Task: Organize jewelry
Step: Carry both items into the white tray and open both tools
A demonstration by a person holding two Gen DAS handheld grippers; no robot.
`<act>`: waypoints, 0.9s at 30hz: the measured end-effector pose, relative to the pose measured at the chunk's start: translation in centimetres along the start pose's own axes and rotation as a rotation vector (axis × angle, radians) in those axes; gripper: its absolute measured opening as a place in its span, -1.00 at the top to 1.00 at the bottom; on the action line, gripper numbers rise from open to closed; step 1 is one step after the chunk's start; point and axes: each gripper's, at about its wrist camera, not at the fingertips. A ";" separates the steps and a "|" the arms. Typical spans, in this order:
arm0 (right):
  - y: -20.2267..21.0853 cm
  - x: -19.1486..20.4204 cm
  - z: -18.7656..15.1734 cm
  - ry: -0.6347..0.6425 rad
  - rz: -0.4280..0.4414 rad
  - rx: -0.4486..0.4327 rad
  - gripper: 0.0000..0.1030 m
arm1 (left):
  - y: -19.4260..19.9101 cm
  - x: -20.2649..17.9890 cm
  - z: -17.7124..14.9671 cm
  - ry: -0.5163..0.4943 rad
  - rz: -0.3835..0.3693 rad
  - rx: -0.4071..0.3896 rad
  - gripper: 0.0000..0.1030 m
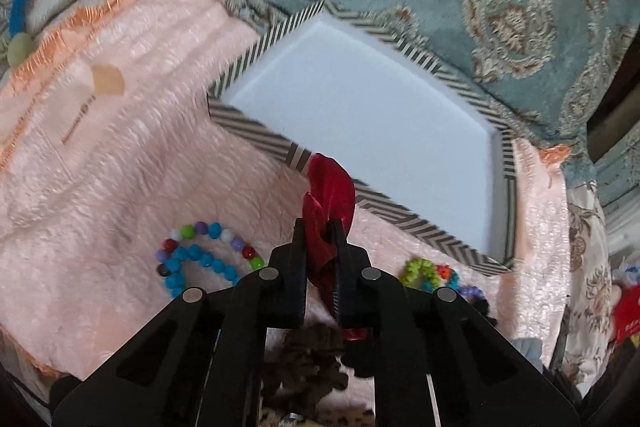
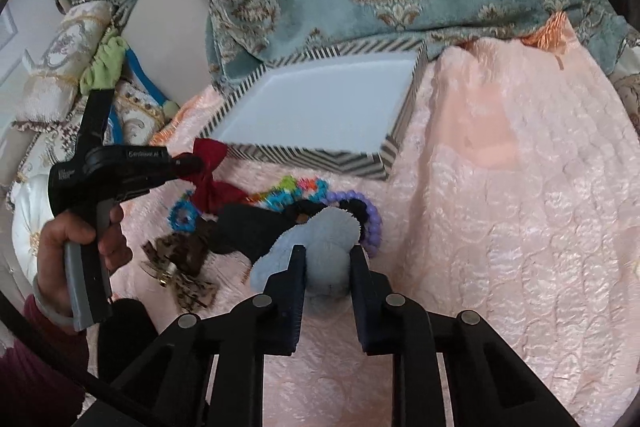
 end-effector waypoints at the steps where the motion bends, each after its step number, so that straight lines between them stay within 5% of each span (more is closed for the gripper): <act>1: 0.5 0.1 0.3 -0.001 0.006 -0.013 0.61 | 0.5 -0.1 0.0 -0.005 -0.004 -0.009 0.83; 9: 1.8 0.8 3.8 0.000 -0.020 -0.088 0.62 | 3.0 -1.0 1.4 -0.030 -0.026 -0.066 0.83; 15: -0.8 1.0 7.6 -0.031 -0.043 -0.112 0.62 | 2.2 -1.6 4.2 -0.033 -0.047 -0.110 0.83; 20: -6.6 0.1 10.1 -0.110 -0.016 -0.074 0.61 | -1.5 -0.5 7.2 0.005 -0.033 -0.116 0.83; 27: -11.7 -0.9 9.4 -0.088 -0.034 0.037 0.62 | -7.2 1.7 8.2 0.006 0.075 -0.061 0.83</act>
Point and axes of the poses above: each gripper's, at about its wrist camera, not at the fingertips, and y roughly against the way its jaws point, x to its left, z to its top, and after that the axes turned 10 degrees about -z, right-handed
